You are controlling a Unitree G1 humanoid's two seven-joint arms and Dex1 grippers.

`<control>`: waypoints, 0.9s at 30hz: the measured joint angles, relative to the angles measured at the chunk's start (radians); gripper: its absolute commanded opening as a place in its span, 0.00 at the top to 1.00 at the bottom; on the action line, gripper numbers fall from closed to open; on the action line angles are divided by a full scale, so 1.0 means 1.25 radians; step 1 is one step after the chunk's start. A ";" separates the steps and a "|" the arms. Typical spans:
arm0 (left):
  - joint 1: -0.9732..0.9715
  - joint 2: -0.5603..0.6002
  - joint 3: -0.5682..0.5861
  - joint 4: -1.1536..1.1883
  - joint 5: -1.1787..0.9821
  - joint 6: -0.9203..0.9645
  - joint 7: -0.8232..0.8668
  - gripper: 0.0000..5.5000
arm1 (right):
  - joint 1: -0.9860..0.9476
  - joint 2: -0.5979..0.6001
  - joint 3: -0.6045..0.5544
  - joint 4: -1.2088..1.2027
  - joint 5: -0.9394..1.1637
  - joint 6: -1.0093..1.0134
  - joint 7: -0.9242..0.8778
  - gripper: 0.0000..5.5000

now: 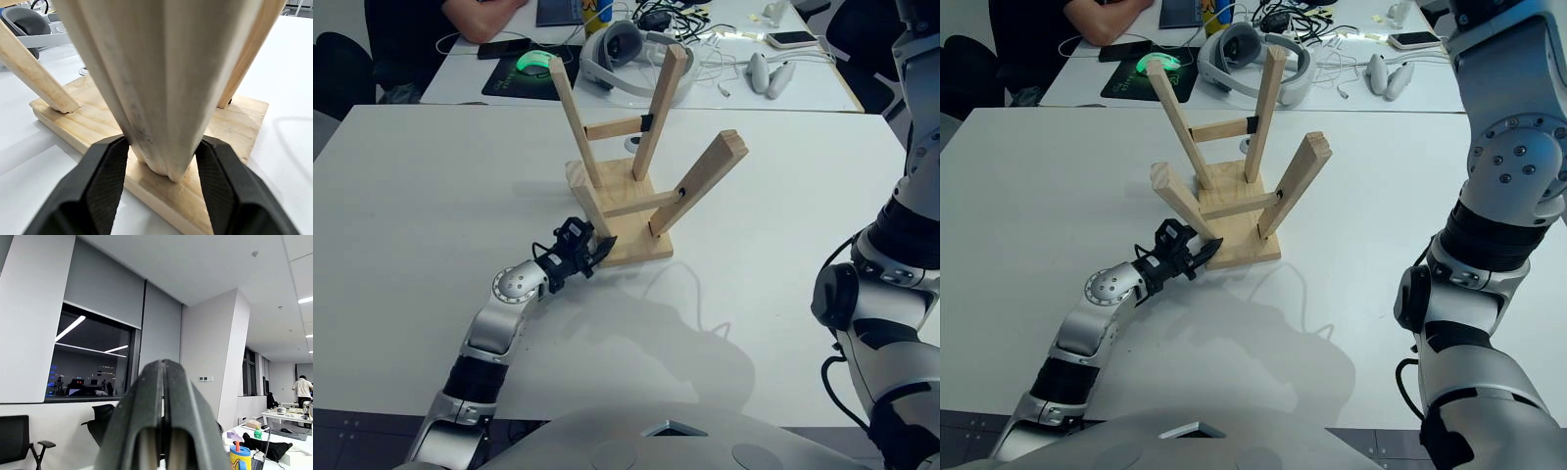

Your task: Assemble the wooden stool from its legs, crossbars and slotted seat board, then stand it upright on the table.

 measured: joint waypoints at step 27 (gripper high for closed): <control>-0.013 -0.008 -0.003 0.009 -0.005 -0.001 0.001 0.61 | 0.098 0.115 0.028 0.027 0.035 0.121 -0.098 1.00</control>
